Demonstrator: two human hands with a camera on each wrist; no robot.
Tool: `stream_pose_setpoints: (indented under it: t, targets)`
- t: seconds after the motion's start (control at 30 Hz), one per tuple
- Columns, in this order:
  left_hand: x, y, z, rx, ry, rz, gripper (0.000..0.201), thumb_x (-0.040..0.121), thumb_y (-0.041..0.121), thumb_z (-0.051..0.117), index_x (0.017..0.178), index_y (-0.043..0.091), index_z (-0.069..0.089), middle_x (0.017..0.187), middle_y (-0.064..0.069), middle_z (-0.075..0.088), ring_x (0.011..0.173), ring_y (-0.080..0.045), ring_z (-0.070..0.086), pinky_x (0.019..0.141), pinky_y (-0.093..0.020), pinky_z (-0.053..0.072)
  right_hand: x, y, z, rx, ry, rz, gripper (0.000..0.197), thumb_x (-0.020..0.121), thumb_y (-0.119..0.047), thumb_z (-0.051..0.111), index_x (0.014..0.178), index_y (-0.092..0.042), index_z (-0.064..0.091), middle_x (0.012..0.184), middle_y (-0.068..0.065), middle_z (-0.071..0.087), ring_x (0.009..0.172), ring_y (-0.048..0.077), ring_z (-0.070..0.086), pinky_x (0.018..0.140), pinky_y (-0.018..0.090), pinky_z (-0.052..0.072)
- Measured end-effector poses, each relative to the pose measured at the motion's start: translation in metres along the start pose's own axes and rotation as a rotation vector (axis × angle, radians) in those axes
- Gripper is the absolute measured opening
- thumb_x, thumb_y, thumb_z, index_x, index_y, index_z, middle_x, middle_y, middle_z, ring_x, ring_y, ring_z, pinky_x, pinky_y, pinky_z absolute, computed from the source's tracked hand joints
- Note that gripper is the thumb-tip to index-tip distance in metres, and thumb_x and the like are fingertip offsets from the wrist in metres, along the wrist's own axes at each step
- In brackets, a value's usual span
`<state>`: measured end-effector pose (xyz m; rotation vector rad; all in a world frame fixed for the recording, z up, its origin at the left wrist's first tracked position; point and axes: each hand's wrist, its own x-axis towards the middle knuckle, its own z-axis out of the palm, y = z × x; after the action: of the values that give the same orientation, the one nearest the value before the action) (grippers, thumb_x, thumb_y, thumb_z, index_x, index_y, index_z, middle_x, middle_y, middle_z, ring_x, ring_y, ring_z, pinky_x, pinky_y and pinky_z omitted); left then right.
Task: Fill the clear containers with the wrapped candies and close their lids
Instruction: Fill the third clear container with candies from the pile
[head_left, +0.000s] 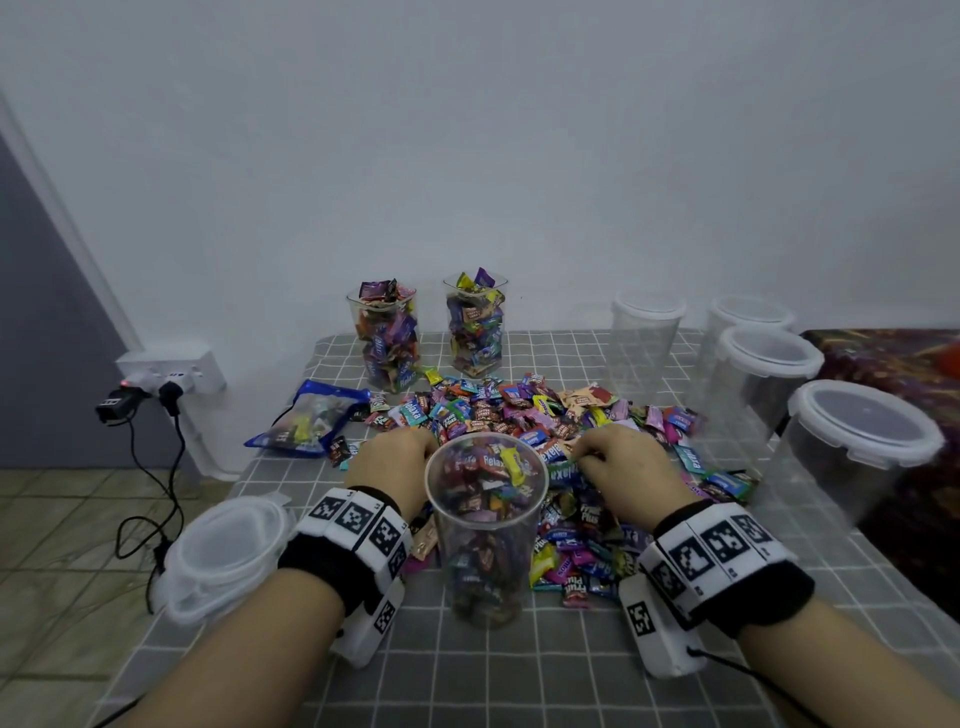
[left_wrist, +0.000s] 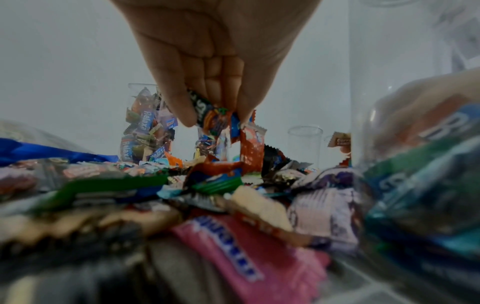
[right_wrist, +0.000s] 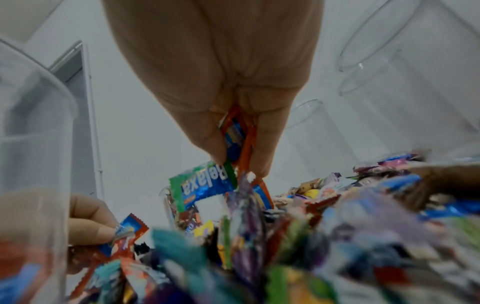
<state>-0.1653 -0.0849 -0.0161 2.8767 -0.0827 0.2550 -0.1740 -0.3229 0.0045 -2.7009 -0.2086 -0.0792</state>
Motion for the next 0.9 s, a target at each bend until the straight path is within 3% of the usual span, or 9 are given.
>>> stream_pose_setpoints:
  t: [0.33,0.47,0.67,0.77,0.9]
  targets:
    - [-0.007,0.007,-0.009,-0.06,0.03,-0.03,0.02,0.096,0.029,0.047,0.094,0.018,0.064,0.099,-0.002,0.064,0.091,-0.021,0.058,0.067,-0.027,0.037,-0.01,-0.034,-0.034,0.189,0.205,-0.175,0.017,0.092,-0.011,0.052,0.093,-0.014,0.068,0.088,-0.006,0.054,0.087,0.011,0.047,0.072,0.023,0.03]
    - [-0.008,0.008,-0.011,-0.066,0.03,-0.026,0.019,0.096,0.028,0.047,0.091,0.018,0.063,0.097,-0.002,0.064,0.084,-0.019,0.054,0.067,-0.028,0.036,-0.016,-0.051,-0.044,0.227,0.264,-0.279,0.016,0.092,-0.01,0.053,0.093,-0.013,0.069,0.089,-0.006,0.055,0.083,0.009,0.047,0.066,0.014,0.031]
    - [-0.008,0.008,-0.011,-0.082,0.024,-0.046,0.017,0.094,0.029,0.049,0.088,0.02,0.062,0.093,0.0,0.064,0.077,-0.016,0.049,0.066,-0.027,0.036,-0.028,-0.07,-0.043,0.204,0.266,-0.443,0.015,0.089,-0.007,0.056,0.09,-0.011,0.07,0.098,-0.007,0.058,0.086,0.005,0.047,0.071,0.011,0.032]
    - [-0.009,0.009,-0.013,-0.082,0.015,-0.043,0.014,0.093,0.028,0.05,0.088,0.02,0.061,0.095,0.0,0.063,0.084,-0.018,0.054,0.068,-0.028,0.039,-0.034,-0.075,-0.035,0.156,0.203,-0.506,0.02,0.083,-0.014,0.051,0.084,-0.011,0.07,0.102,-0.001,0.063,0.089,0.013,0.055,0.073,0.021,0.037]
    - [-0.01,0.009,-0.013,-0.065,0.03,-0.043,0.015,0.093,0.03,0.05,0.087,0.02,0.06,0.094,-0.001,0.063,0.079,-0.016,0.049,0.066,-0.028,0.035,-0.039,-0.08,-0.027,0.155,0.16,-0.558,0.02,0.078,-0.018,0.052,0.08,-0.011,0.071,0.102,0.002,0.066,0.091,0.02,0.062,0.078,0.031,0.049]
